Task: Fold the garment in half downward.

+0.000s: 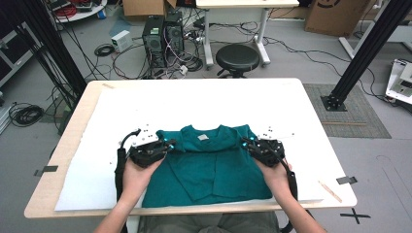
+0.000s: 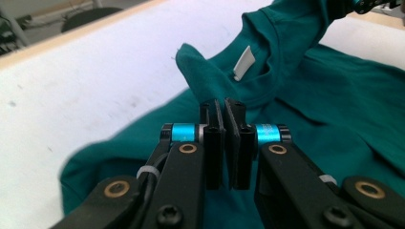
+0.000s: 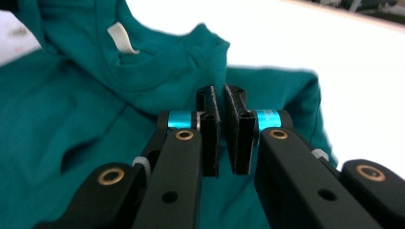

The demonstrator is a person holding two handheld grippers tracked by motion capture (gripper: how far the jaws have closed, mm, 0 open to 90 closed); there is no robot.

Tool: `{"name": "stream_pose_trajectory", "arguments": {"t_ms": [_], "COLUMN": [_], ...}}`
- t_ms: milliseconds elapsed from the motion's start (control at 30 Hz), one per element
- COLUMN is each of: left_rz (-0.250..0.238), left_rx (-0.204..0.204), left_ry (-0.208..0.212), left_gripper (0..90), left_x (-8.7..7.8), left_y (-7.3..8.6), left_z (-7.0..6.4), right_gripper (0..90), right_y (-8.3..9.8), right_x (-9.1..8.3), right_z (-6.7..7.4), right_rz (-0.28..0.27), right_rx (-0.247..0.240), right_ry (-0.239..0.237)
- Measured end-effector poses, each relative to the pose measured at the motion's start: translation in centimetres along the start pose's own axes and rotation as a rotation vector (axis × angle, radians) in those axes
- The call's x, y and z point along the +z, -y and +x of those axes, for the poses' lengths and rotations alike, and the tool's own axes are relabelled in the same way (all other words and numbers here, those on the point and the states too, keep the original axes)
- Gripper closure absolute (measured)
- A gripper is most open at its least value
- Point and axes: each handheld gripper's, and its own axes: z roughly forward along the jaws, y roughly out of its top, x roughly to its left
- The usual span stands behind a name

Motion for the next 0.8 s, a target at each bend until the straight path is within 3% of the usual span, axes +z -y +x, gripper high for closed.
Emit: {"name": "stream_pose_trajectory", "arguments": {"t_ms": [200,267,400,533,633,733,800], "left_rz": [0.045,0.056,0.031,0.015,0.019,0.036,0.057], "left_rx": [-0.023,-0.033,-0.049,-0.049,-0.079,-0.100,-0.102], "left_ry": [0.031,0.038,0.013,-0.019,-0.030,-0.027,0.000], "left_gripper": [85.6,80.1,62.6,54.8,52.7,52.6,59.2], "left_x": [0.3,0.4,0.1,0.3,1.3,2.4,3.0], "left_y": [2.5,2.9,2.5,1.8,1.2,0.9,0.8], "left_z": [-0.9,-0.9,-1.2,-1.1,-0.3,0.2,0.4], "right_gripper": [80.5,75.5,65.9,61.1,61.4,63.1,71.5], "right_y": [2.1,2.4,2.1,1.2,0.4,-0.1,-0.2], "right_x": [0.0,-0.2,-0.9,-1.2,-0.2,1.4,2.4], "right_z": [0.7,1.0,1.1,1.0,0.4,-0.1,-0.3], "right_rz": [0.082,0.095,0.050,0.016,0.016,0.039,0.071], "right_rx": [-0.019,-0.028,-0.029,-0.023,-0.016,0.022,0.028], "right_ry": [-0.012,-0.017,0.004,0.015,0.025,0.000,-0.017]}}
